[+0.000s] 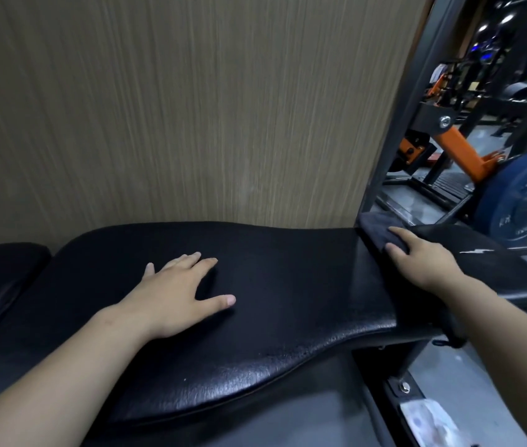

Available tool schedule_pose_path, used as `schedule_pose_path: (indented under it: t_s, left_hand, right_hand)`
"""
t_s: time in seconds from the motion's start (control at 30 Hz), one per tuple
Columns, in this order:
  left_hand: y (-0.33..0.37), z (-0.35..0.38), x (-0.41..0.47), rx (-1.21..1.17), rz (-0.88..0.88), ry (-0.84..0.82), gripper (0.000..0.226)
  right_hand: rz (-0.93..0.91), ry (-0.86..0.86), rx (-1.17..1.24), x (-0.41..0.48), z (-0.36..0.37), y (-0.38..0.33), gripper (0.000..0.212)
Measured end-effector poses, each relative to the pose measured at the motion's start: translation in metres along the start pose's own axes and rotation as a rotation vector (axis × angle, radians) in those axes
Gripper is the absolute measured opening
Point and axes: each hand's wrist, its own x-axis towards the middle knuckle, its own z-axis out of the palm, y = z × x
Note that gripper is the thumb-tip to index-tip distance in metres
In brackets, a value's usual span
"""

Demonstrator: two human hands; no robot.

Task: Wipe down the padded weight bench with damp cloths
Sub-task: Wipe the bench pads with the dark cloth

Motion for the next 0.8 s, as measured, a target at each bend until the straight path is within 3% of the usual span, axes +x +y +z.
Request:
schedule_pose_path:
  t_s: [0.37,0.6,0.8]
  left_hand:
    - [-0.001,0.001,-0.024,0.047,0.029,-0.011,0.099]
    - [-0.012,0.0,-0.044,0.052,0.009,-0.021,0.102]
    - [-0.031,0.0,-0.066,0.062,-0.03,-0.006,0.095]
  right_hand:
    - [-0.008,-0.172,-0.039,-0.085,-0.032,0.021,0.062]
    - [-0.259,-0.33,-0.174,-0.14,-0.032,-0.019,0.09]
    - [-0.482,-0.226,-0.251,-0.162,-0.016,-0.07,0.099]
